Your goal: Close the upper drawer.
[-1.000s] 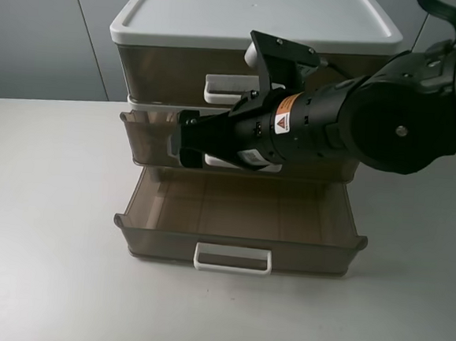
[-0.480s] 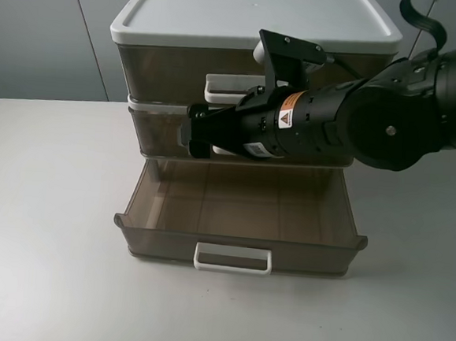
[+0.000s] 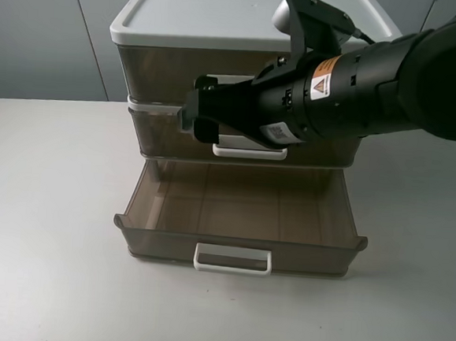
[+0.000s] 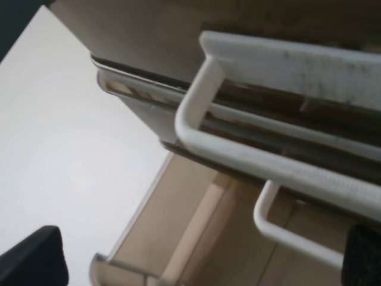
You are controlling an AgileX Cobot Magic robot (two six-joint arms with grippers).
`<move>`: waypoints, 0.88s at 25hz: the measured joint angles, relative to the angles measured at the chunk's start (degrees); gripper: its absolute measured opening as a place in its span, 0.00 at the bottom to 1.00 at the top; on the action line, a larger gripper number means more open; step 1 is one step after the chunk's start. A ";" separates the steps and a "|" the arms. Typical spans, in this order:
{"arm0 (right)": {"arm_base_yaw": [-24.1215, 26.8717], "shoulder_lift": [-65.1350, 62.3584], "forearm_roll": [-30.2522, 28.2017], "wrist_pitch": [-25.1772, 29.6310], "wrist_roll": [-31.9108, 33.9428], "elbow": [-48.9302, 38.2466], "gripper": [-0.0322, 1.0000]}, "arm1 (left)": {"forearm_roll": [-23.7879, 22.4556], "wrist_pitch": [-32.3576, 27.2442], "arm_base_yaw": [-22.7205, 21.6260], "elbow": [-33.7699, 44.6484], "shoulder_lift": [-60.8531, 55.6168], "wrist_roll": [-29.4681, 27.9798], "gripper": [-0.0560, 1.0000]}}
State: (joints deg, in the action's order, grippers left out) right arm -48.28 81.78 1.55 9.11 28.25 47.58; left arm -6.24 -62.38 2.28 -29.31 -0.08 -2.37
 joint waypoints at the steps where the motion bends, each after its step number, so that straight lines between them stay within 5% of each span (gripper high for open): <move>1: -0.30 -1.20 1.00 0.79 0.00 0.00 0.71 | 0.00 0.00 0.00 0.00 0.00 0.00 0.76; 8: 1.61 -6.47 3.23 9.63 -3.72 0.00 0.71 | 0.00 0.00 0.00 0.00 0.00 0.00 0.76; 22: 24.13 -16.88 -0.32 34.05 -13.77 0.00 0.71 | 0.00 0.00 0.00 0.00 0.00 0.00 0.76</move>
State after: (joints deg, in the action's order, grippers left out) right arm -24.15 64.91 1.23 43.17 14.47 47.58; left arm -6.24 -62.38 2.28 -29.31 -0.08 -2.37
